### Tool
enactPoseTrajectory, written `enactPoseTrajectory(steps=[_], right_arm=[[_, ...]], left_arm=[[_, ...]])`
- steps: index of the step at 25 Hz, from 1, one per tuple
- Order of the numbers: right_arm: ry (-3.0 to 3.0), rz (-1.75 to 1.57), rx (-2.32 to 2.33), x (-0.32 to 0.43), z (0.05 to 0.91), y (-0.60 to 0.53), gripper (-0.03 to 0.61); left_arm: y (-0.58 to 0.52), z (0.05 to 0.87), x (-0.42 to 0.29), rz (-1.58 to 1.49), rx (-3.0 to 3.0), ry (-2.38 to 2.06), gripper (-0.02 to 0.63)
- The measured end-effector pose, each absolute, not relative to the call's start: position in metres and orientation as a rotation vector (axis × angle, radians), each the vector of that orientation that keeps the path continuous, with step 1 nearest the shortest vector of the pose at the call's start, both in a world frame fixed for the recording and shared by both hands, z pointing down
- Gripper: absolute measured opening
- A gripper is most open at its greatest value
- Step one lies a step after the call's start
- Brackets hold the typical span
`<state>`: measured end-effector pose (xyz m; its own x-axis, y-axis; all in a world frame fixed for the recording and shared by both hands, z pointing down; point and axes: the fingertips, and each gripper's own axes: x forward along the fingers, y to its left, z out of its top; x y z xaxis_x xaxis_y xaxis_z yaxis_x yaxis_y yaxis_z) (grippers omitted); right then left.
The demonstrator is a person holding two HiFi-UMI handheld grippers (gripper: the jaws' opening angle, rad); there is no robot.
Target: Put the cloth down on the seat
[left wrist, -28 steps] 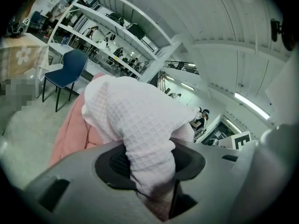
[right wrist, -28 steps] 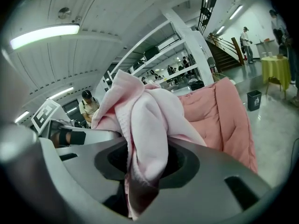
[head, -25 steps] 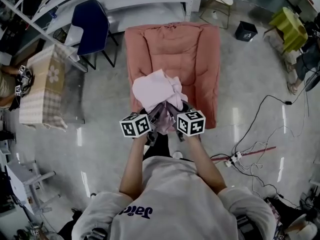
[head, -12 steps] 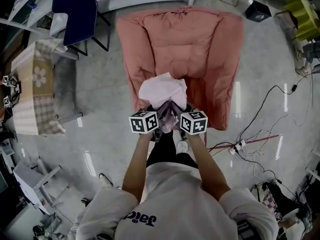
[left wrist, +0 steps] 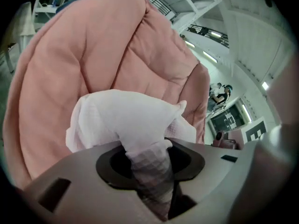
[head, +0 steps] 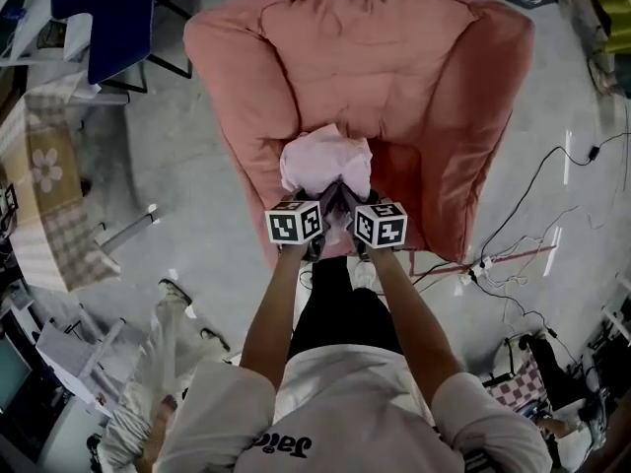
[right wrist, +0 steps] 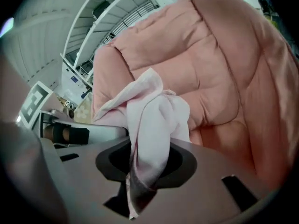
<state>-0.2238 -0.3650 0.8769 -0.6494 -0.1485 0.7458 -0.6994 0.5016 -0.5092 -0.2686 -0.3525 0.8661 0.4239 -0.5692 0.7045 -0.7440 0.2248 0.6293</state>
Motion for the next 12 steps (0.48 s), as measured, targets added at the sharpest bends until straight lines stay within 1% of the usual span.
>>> enactPoseTrajectory(steps=[6,12], right_arm=[[-1.979,1.223,0.728,-0.218,0.955,-0.360,0.120],[-1.927,1.263,0.691,-0.218,0.994,-0.350,0.121]], left_arm=[[-0.354,0.932,-0.264,0.341,1.346,-1.259,0.175],[-0.351,0.965,-0.263,0.367,1.237,-1.274,0.179]])
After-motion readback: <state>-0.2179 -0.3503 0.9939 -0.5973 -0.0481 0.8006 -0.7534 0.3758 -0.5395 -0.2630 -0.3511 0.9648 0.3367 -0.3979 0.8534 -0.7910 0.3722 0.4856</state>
